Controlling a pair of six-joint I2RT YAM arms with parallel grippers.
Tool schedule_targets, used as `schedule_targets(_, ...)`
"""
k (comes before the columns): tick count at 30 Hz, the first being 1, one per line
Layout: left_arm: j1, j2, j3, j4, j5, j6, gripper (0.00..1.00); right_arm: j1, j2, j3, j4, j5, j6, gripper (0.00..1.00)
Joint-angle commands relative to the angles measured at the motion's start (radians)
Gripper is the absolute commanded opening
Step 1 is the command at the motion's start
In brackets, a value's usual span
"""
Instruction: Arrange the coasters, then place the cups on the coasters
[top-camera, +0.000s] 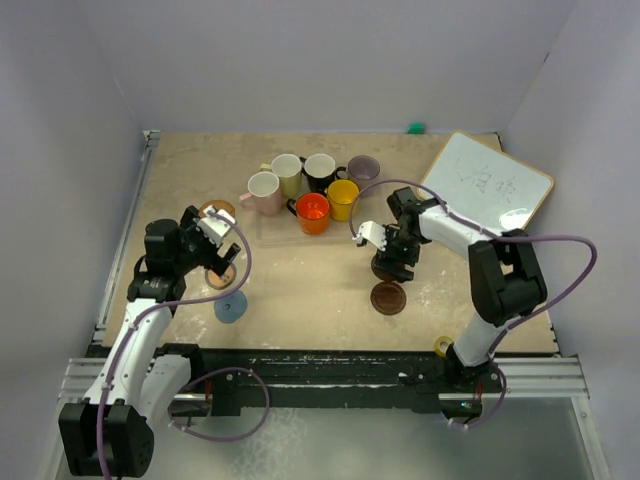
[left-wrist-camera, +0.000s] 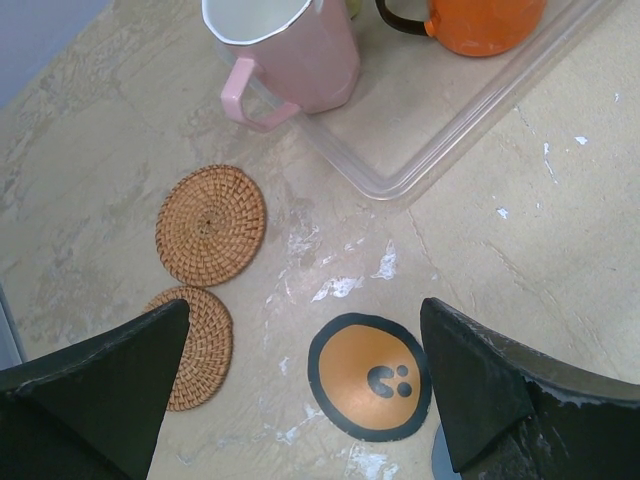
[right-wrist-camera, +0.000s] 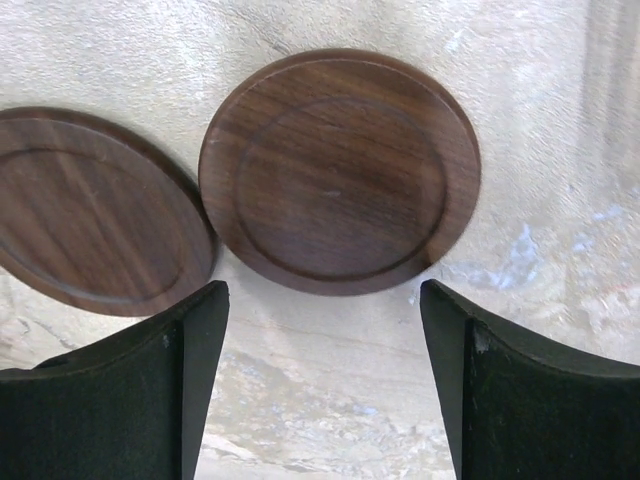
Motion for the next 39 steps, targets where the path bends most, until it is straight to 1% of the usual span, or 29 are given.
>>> schedule_targets(1,-0.003,-0.013,-0.003,0.036,0.007,0.003,0.94,0.004,-0.128,-0.003,-0.028,-0.04,0.045,0.81)
schedule_targets(4,-0.003,-0.014,-0.004,0.038,0.006,0.003,0.94,0.005,-0.199,-0.033,-0.018,-0.038,0.07,0.83)
schedule_targets(8,-0.003,-0.007,-0.008,0.044,0.007,0.009,0.94,0.026,-0.273,-0.112,0.043,-0.029,0.103,0.9)
schedule_targets(13,-0.002,0.019,-0.002,0.02,-0.024,0.06,0.94,0.061,-0.334,-0.221,0.16,-0.009,0.122,0.9)
schedule_targets(16,-0.002,0.048,0.016,-0.034,-0.045,0.123,0.94,0.096,-0.352,-0.276,0.226,0.002,0.122,0.9)
schedule_targets(23,-0.002,0.122,0.039,-0.093,-0.061,0.233,0.93,0.168,-0.34,-0.36,0.293,0.05,0.097,0.89)
schedule_targets(26,-0.002,0.158,0.045,-0.12,-0.068,0.298,0.93,0.185,-0.351,-0.386,0.289,0.062,0.073,0.88)
schedule_targets(32,-0.002,0.202,0.027,-0.19,-0.073,0.477,0.93,0.187,-0.411,-0.404,0.191,0.039,0.012,0.88)
schedule_targets(37,-0.002,0.22,0.021,-0.231,-0.074,0.551,0.93,0.186,-0.445,-0.392,0.185,0.034,0.026,0.88)
schedule_targets(39,-0.002,0.238,0.027,-0.266,-0.083,0.575,0.94,0.187,-0.46,-0.36,0.146,-0.008,0.041,0.88)
